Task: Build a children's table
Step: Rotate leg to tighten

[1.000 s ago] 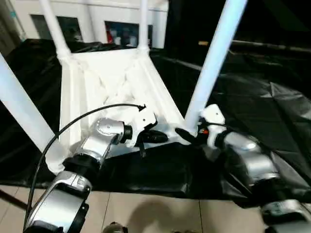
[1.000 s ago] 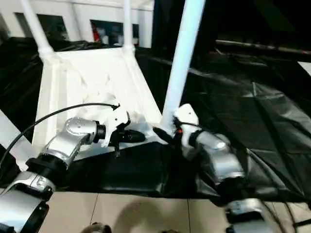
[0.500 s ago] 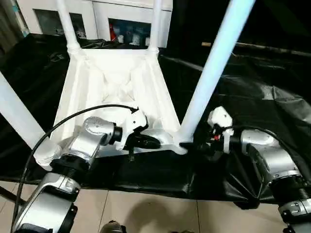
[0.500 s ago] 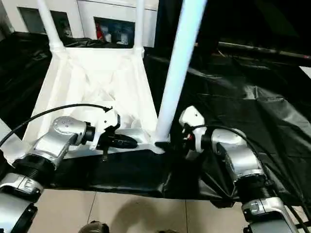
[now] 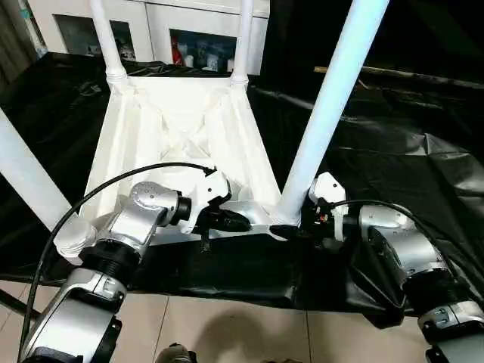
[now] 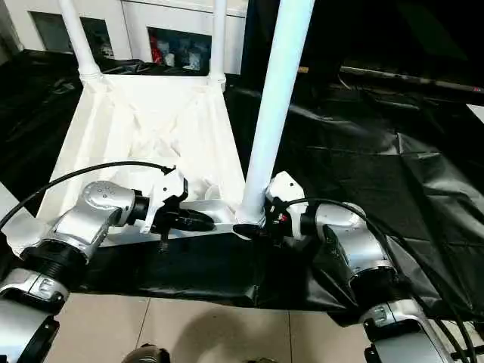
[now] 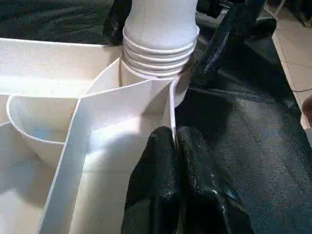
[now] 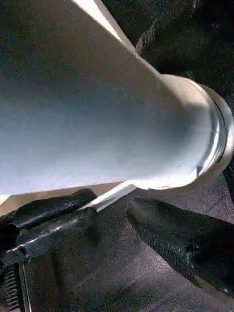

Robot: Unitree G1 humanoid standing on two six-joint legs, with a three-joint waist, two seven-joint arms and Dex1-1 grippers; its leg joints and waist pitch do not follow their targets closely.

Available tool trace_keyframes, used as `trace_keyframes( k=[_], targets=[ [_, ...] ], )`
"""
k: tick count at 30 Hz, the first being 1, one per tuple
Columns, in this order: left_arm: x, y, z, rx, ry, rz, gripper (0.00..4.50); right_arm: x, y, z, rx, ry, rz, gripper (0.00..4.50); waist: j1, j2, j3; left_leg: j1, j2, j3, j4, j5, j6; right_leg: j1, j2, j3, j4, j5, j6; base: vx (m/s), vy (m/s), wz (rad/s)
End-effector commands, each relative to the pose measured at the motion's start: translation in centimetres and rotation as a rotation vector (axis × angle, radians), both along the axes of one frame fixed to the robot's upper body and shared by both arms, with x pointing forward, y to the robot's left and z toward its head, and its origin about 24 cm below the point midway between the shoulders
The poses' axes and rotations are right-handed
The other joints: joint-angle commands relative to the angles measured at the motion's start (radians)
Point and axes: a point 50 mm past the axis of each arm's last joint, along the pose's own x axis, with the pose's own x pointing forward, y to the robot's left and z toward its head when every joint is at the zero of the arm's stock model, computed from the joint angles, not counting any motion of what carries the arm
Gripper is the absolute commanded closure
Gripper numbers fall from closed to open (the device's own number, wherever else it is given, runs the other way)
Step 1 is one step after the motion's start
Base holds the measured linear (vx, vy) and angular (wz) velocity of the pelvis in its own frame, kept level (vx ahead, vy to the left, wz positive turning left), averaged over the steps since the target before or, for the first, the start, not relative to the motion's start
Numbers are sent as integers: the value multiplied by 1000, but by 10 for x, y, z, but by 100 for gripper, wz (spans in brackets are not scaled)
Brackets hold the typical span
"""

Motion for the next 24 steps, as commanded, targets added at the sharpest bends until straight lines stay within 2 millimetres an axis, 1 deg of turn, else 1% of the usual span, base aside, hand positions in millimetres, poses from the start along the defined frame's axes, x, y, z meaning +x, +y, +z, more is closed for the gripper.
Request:
trace_keyframes(
  k=[1, 4, 5, 7, 9, 11, 13, 14, 15, 16, 17, 18, 19, 20, 21, 22, 23, 24],
  targets=[
    [4, -11, 12, -27, -44, -46, 450, 3, -4, 6, 18, -20, -4, 94, 0, 2, -86, 27, 47, -16, -61, -161, 55, 52, -60, 45, -52, -66, -281, 0, 0, 0],
    [3, -9, 11, -22, -41, -45, 450, 4, -4, 6, 19, -25, -1, 129, 0, 1, -87, 26, 46, -16, -60, -155, 60, 53, -60, 45, -50, -57, -285, 0, 0, 0],
    [3, -9, 11, -21, -40, -44, 450, 4, -4, 6, 18, -24, -2, 135, 1, 2, -87, 27, 46, -16, -60, -155, 60, 52, -60, 45, -51, -60, -285, 0, 0, 0],
    [3, -7, 10, -17, -37, -42, 450, 4, -4, 5, 18, -22, -3, 149, 1, -1, -87, 26, 46, -16, -59, -152, 62, 53, -60, 44, -50, -63, -284, 0, 0, 0],
    [2, -6, 10, -14, -34, -42, 450, 4, -3, 4, 20, -20, -3, 168, 2, 0, -87, 26, 46, -16, -59, -147, 64, 53, -60, 44, -49, -60, -284, 0, 0, 0],
    [2, -6, 8, -11, -26, -43, 450, 4, -2, 2, 25, -14, -7, 171, 2, 1, -88, 27, 46, -15, -58, -145, 65, 53, -60, 44, -49, -55, -285, 0, 0, 0],
    [1, -6, 7, -9, -23, -41, 450, 3, -1, 0, 32, -9, -18, 177, 2, 1, -87, 26, 45, -15, -58, -148, 65, 53, -60, 44, -49, -61, -286, 0, 0, 0],
    [1, -6, 5, -6, -17, -31, 450, 4, -1, -2, 44, 1, -52, 177, 2, 0, -87, 26, 46, -15, -58, -149, 63, 52, -60, 44, -50, -65, -285, 0, 0, 0],
    [1, -6, 4, -3, -13, -24, 450, 4, -1, -4, 51, 9, -77, 178, 0, 1, -85, 27, 46, -16, -60, -166, 56, 51, -60, 44, -52, -90, -281, 0, 0, 0],
    [2, -7, 0, 19, -20, 11, 450, 7, -1, -8, 44, -6, -151, 178, -1, 2, -85, 27, 46, -16, -60, -173, 52, 50, -61, 44, -54, -102, -279, 0, 0, 0],
    [2, -7, 0, 19, -20, 11, 450, 7, -1, -8, 44, -6, -151, 178, -3, 1, -84, 27, 46, -17, -62, -181, 46, 49, -62, 45, -55, -116, -275, 0, 0, 0],
    [8, -8, -8, 75, -49, 98, 450, 12, -1, -14, 46, -20, -283, 178, -6, 4, -81, 30, 45, -18, -65, -212, 28, 46, -62, 45, -63, -164, -263, 0, 0, 0],
    [14, -13, -13, 79, -60, 214, 450, 16, 3, -21, 64, -21, -447, 178, -11, 7, -78, 35, 45, -21, -70, -259, 0, 42, -63, 45, -72, -233, -244, 0, 0, 0],
    [15, -15, -14, 79, -60, 232, 450, 17, 4, -22, 67, -19, -475, 178, -16, 7, -76, 35, 45, -21, -72, -281, -14, 41, -61, 45, -74, -262, -234, 0, 0, 0],
    [21, -24, -16, 78, -81, 319, 450, 19, 9, -28, 78, -4, -618, 178, -20, 7, -75, 39, 43, -24, -74, -322, -44, 37, -63, 45, -82, -332, -215, -53, 2, -1],
    [21, -25, -16, 77, -80, 323, 450, 20, 10, -28, 78, -2, -628, 178, -21, 4, -78, 43, 42, -29, -74, -349, -59, 36, -67, 42, -87, -389, -191, -53, 2, -1],
    [22, -28, -17, 74, -78, 339, 450, 20, 12, -30, 79, 6, -665, 178, -22, 6, -77, 42, 42, -30, -75, -359, -57, 37, -67, 41, -92, -409, -181, -52, 9, -2],
    [23, -38, -18, 70, -67, 376, 450, 22, 18, -33, 86, 29, -742, 178, -23, 6, -76, 41, 42, -30, -75, -362, -53, 35, -66, 42, -97, -422, -170, 0, 0, 0]
  ],
)
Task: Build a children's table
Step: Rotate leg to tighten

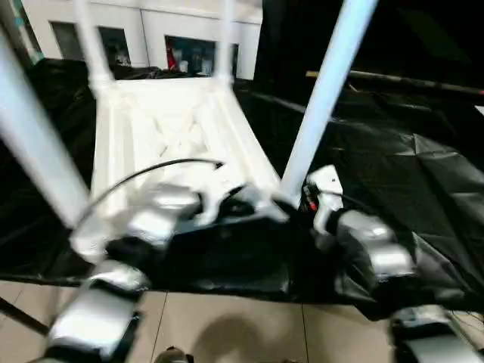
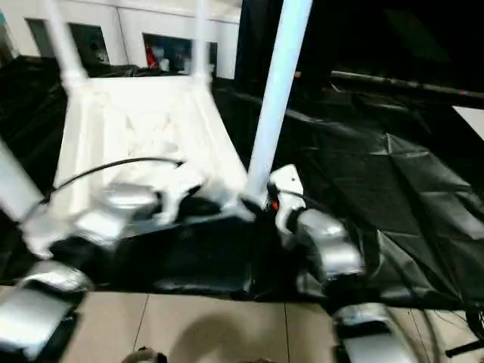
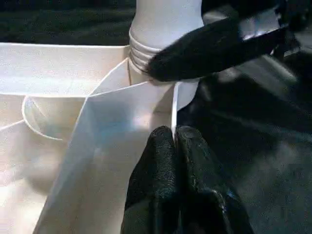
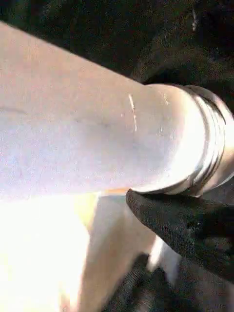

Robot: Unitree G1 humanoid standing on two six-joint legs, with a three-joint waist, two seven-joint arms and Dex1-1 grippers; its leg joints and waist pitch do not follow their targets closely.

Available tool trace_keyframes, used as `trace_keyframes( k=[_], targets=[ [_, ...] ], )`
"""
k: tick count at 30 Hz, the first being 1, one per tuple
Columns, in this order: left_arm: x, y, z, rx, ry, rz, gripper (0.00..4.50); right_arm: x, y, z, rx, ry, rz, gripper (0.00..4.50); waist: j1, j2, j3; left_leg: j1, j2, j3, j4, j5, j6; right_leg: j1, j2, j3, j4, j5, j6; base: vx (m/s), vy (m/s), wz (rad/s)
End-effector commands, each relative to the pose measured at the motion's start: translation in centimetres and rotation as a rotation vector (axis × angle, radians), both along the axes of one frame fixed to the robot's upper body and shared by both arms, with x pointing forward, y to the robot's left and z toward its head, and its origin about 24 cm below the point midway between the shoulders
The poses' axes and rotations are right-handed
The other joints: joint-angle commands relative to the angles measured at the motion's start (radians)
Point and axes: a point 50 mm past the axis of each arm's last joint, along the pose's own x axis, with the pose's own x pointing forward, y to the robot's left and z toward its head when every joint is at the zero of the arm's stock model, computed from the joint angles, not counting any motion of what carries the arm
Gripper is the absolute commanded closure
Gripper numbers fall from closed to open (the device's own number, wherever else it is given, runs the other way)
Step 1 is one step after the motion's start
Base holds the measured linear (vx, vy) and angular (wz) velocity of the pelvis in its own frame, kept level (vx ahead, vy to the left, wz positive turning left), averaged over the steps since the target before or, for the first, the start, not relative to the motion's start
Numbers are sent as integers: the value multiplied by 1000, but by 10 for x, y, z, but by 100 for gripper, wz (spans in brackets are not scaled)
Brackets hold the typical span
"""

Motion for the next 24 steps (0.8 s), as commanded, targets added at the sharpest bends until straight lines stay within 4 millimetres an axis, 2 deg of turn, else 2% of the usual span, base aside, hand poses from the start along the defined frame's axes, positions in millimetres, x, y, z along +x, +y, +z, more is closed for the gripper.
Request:
trace_keyframes(
  k=[1, 2, 3, 4, 6, 7, 8, 10, 11, 12, 14, 17, 18, 19, 20, 21, 22, 24],
  targets=[
    [3, -9, -8, 29, 27, 100, 450, 0, 6, -11, -19, 69, -116, 178, -7, 21, -72, 34, 43, -31, -79, -369, -55, 27, -65, 43, -95, -414, -165, 0, 0, 0],
    [3, -18, -10, 34, 37, 116, 450, 1, 15, -11, -27, 69, -130, 178, -11, 21, -71, 33, 42, -30, -80, -378, -56, 25, -62, 43, -97, -411, -163, 0, 0, 0],
    [3, -22, -11, 41, 39, 126, 450, 2, 21, -11, -36, 64, -131, 178, -11, 15, -73, 38, 42, -31, -80, -391, -60, 24, -61, 40, -99, -408, -160, 0, 0, 0],
    [3, -26, -12, 47, 34, 129, 450, 3, 26, -10, -37, 58, -128, 178, -11, 20, -72, 40, 39, -29, -79, -401, -57, 21, -60, 41, -103, -410, -156, 0, 0, 0],
    [3, -31, -14, 68, 30, 136, 450, 3, 37, -6, -16, 36, -111, 178, -11, 23, -73, 35, 38, -30, -80, -399, -47, 25, -60, 42, -103, -394, -154, 0, 0, 0],
    [4, -30, -14, 85, 17, 147, 450, 3, 44, 0, 14, 9, -82, 178, -10, 20, -75, 34, 38, -30, -80, -389, -40, 27, -60, 42, -102, -381, -152, 0, 0, 0],
    [5, -30, -14, 89, 14, 151, 450, 3, 45, 1, 23, -1, -76, 122, -9, 22, -76, 34, 37, -29, -79, -381, -32, 27, -60, 43, -102, -373, -150, 0, 0, 0],
    [6, -28, -14, 90, 15, 156, 450, 3, 46, 5, 44, -15, -68, 108, -7, 22, -77, 31, 37, -27, -79, -369, -22, 28, -60, 44, -100, -362, -153, 0, 0, 0],
    [6, -25, -14, 98, 11, 153, 450, 3, 44, 7, 49, -26, -55, 102, -9, 22, -78, 24, 37, -30, -81, -356, -19, 36, -61, 42, -98, -358, -150, 0, 0, 0],
    [7, -21, -13, 107, 10, 141, 450, 3, 40, 11, 41, -46, -35, 102, -9, 22, -78, 22, 38, -31, -82, -352, -17, 37, -61, 41, -98, -356, -148, 0, 0, 0],
    [7, -17, -10, 103, 3, 89, 450, 2, 30, 19, 37, -63, 21, 73, -11, 17, -79, 19, 37, -30, -82, -340, -5, 40, -59, 40, -96, -342, -145, 0, 0, 0],
    [6, -10, -6, 111, -2, 4, 450, -2, 15, 30, 31, -81, 128, 73, -18, 16, -79, 18, 37, -29, -79, -329, 13, 39, -59, 41, -96, -331, -152, 0, 0, 0],
    [4, -7, -5, 110, 1, -49, 450, -4, 7, 35, 24, -91, 170, 73, -20, 16, -81, 13, 37, -29, -77, -309, 20, 43, -59, 41, -93, -308, -154, 0, 0, 0],
    [0, 0, -3, 114, 22, -128, 450, -9, -6, 42, 13, -97, 228, 73, -17, 18, -81, 16, 38, -28, -77, -290, 30, 46, -58, 41, -94, -288, -160, 0, 0, 0],
    [0, 1, -3, 114, 24, -133, 450, -10, -7, 42, 12, -97, 231, 73, -15, 18, -81, 18, 39, -27, -75, -284, 36, 44, -58, 42, -92, -270, -167, 0, 0, 0],
    [-5, 9, -2, 125, 38, -219, 450, -15, -19, 48, -6, -100, 279, 73, -17, 16, -80, 16, 39, -24, -74, -274, 44, 43, -57, 43, -88, -244, -185, 0, 0, 0],
    [-7, 18, -1, 142, 64, -241, 450, -19, -28, 50, -25, -94, 317, 73, -14, 20, -81, 17, 42, -24, -73, -266, 48, 44, -60, 44, -85, -229, -195, 0, 0, 0],
    [-9, 25, -1, 160, 81, -267, 450, -22, -34, 51, -42, -89, 347, 73, -14, 24, -81, 18, 44, -23, -74, -260, 43, 42, -57, 43, -79, -203, -217, 0, 0, 0]
  ],
)
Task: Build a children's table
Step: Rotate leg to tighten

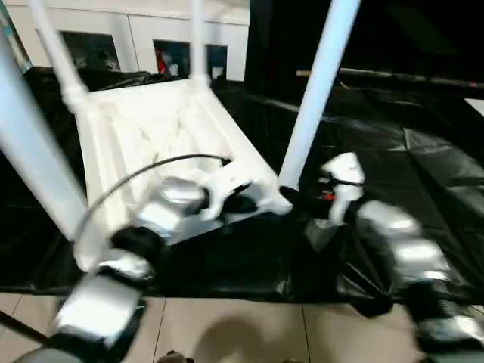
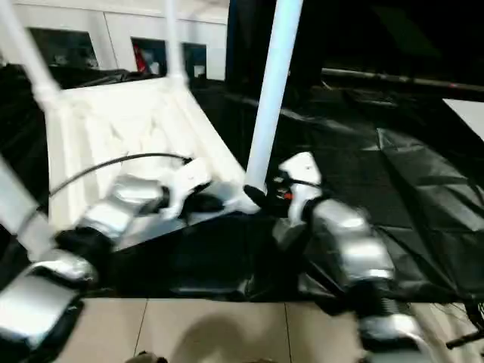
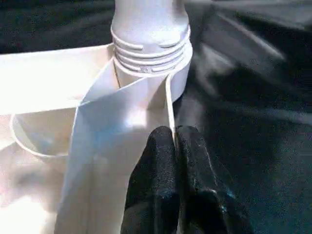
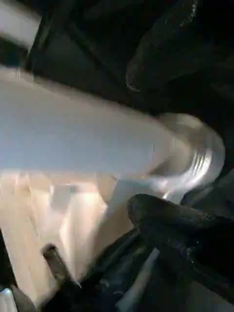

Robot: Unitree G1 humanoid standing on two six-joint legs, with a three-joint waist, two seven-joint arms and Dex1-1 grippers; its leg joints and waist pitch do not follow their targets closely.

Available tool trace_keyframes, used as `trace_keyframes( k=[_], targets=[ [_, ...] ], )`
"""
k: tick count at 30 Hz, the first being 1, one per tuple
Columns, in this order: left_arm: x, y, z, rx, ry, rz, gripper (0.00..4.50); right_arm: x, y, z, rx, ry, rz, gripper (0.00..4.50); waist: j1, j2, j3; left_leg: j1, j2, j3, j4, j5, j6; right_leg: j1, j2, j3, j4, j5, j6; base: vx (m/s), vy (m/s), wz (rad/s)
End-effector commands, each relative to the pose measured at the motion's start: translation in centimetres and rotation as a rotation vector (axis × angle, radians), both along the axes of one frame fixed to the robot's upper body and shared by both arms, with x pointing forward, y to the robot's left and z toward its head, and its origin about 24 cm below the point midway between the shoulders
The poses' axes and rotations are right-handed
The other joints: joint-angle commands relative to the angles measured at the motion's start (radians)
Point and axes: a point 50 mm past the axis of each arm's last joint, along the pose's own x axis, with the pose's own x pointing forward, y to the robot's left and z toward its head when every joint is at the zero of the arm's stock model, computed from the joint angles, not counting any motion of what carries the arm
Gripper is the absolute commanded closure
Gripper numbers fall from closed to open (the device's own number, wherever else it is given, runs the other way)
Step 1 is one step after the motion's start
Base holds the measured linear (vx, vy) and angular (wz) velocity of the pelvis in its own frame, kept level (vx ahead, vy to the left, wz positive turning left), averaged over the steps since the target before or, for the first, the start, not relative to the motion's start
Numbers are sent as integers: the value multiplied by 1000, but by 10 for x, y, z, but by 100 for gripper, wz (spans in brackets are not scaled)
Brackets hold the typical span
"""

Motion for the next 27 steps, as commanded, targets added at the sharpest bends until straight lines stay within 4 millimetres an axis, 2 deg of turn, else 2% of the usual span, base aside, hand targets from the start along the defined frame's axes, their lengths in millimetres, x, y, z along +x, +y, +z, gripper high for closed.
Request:
trace_keyframes(
  k=[1, 3, 8, 9, 10, 12, 20, 25, 27],
  targets=[
    [-9, 5, -9, 78, 55, -83, 450, -6, -5, 2, -12, 19, 75, 73, 3, 8, -72, 23, 44, -21, -70, -263, 40, 42, -58, 44, -75, -205, -223, 0, 0, 0],
    [-8, 8, -8, 82, 45, -70, 450, -7, -8, 2, -22, 28, 90, 73, 7, 7, -69, 26, 44, -19, -72, -286, 29, 40, -58, 45, -77, -228, -228, 0, 0, 0],
    [-5, 12, -7, 64, 75, -22, 450, -10, -7, 2, -58, 49, 137, 73, 13, 3, -67, 30, 44, -20, -74, -324, 2, 37, -62, 45, -85, -315, -202, 0, 0, 0],
    [-4, 12, -7, 65, 71, -17, 406, -10, -7, 2, -61, 50, 140, 65, 14, 3, -66, 29, 44, -21, -74, -322, 2, 36, -63, 45, -86, -321, -197, 0, 0, 0],
    [-3, 12, -6, 63, 64, -6, 395, -10, -6, 1, -67, 52, 146, 65, 14, -1, -66, 26, 43, -22, -74, -319, 2, 37, -63, 45, -86, -332, -190, 0, 0, 0],
    [-3, 13, -8, 84, 46, -6, 389, -10, -4, -1, -74, 54, 164, 65, 15, 0, -67, 26, 42, -22, -72, -310, 4, 36, -63, 45, -87, -334, -182, 0, 0, 0],
    [-2, 15, -10, 86, 42, 5, 389, -8, 2, -3, -67, 52, 177, 65, 14, 1, -66, 27, 44, -24, -75, -326, 0, 33, -63, 45, -90, -354, -176, 0, 0, 0],
    [-1, 13, -6, 32, 51, 13, 444, -7, 5, -8, -95, 67, 214, 65, 14, -1, -64, 26, 43, -24, -75, -339, 0, 33, -64, 44, -93, -374, -176, 0, 0, 0],
    [-1, 12, -6, 23, 50, 10, 444, -5, 5, -10, -102, 66, 207, 65, 13, 0, -64, 26, 43, -24, -75, -337, -2, 32, -65, 44, -93, -373, -178, 0, 0, 0]
  ],
)
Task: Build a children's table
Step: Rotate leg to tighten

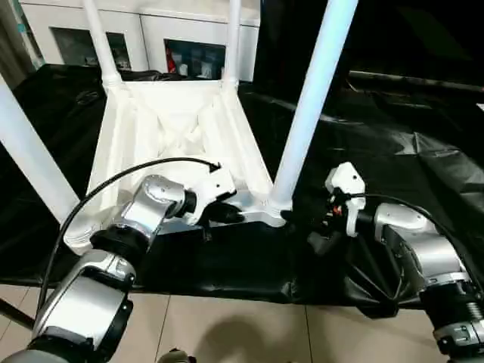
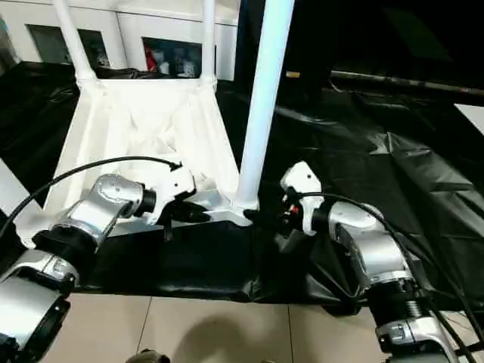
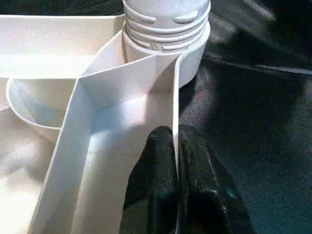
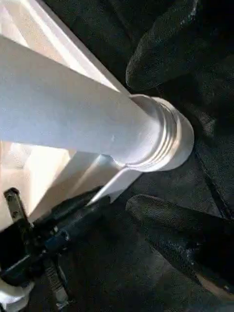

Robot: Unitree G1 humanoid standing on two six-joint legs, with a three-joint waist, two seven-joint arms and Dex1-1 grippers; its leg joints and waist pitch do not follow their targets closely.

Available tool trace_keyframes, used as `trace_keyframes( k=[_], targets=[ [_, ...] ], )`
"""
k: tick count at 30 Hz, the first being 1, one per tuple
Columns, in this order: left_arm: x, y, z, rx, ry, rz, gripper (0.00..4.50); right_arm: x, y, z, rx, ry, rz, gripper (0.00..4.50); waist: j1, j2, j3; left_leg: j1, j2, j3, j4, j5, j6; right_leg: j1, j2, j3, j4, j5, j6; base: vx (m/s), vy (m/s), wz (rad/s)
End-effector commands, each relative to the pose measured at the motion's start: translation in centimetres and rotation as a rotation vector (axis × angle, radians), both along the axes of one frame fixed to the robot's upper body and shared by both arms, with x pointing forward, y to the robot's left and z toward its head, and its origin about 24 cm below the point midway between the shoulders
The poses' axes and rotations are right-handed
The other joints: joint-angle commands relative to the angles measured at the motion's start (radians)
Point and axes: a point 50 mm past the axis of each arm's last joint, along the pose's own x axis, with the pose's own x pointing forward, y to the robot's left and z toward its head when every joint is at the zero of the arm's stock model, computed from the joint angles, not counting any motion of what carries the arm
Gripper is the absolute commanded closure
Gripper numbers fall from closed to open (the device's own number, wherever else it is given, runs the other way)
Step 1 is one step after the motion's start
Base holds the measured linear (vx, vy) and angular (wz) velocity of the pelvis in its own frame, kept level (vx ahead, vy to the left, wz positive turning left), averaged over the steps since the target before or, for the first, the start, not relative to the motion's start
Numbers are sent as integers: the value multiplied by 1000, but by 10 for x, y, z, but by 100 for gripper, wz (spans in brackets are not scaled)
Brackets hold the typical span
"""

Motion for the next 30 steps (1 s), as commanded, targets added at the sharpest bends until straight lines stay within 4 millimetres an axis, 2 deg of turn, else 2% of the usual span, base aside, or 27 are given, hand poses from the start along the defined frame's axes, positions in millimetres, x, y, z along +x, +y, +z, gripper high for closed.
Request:
trace_keyframes(
  k=[1, 10, 15, 16, 17, 20, 22, 30],
  targets=[
    [-1, -1, -2, -23, 20, 5, 444, 5, 2, -2, -27, -14, -7, 65, -4, 1, -66, 26, 44, -26, -75, -333, -3, 32, -64, 43, -91, -359, -188, 0, 0, 0],
    [-4, -3, -4, -50, 28, -6, 444, 18, 17, -7, -10, -41, -50, 65, -4, 3, -68, 26, 45, -23, -75, -311, -1, 34, -64, 45, -82, -297, -213, 0, 0, 0],
    [-6, -1, -6, -53, 34, -6, 444, 24, 25, -7, 20, -36, -37, 65, -6, 4, -66, 27, 47, -24, -78, -324, -6, 33, -64, 45, -83, -316, -211, 0, 0, 0],
    [-6, -1, -7, -52, 35, -6, 444, 24, 25, -8, 15, -29, -32, 65, -6, 2, -67, 27, 47, -23, -77, -321, -5, 33, -64, 45, -83, -309, -211, 0, 0, 0],
    [-6, -1, -7, -52, 35, -6, 449, 24, 25, -8, 15, -29, -31, 83, -5, 3, -66, 27, 47, -24, -77, -320, -4, 33, -63, 45, -82, -307, -212, 0, 0, 0],
    [-7, -1, -8, -52, 37, -3, 450, 24, 24, -12, -3, -21, -28, 93, -5, 0, -66, 25, 45, -22, -76, -313, -2, 35, -64, 46, -82, -305, -212, 0, 0, 0],
    [-7, -1, -8, -51, 38, -2, 450, 25, 23, -13, -3, -17, -36, 127, -6, 1, -66, 25, 45, -23, -77, -315, -1, 35, -64, 45, -83, -319, -209, 0, 0, 0],
    [-7, 0, -9, -49, 39, 1, 450, 27, 22, -15, 12, -8, -48, 172, -7, -1, -65, 25, 46, -23, -77, -322, 0, 32, -64, 45, -85, -340, -203, 0, 0, 0]
  ],
)
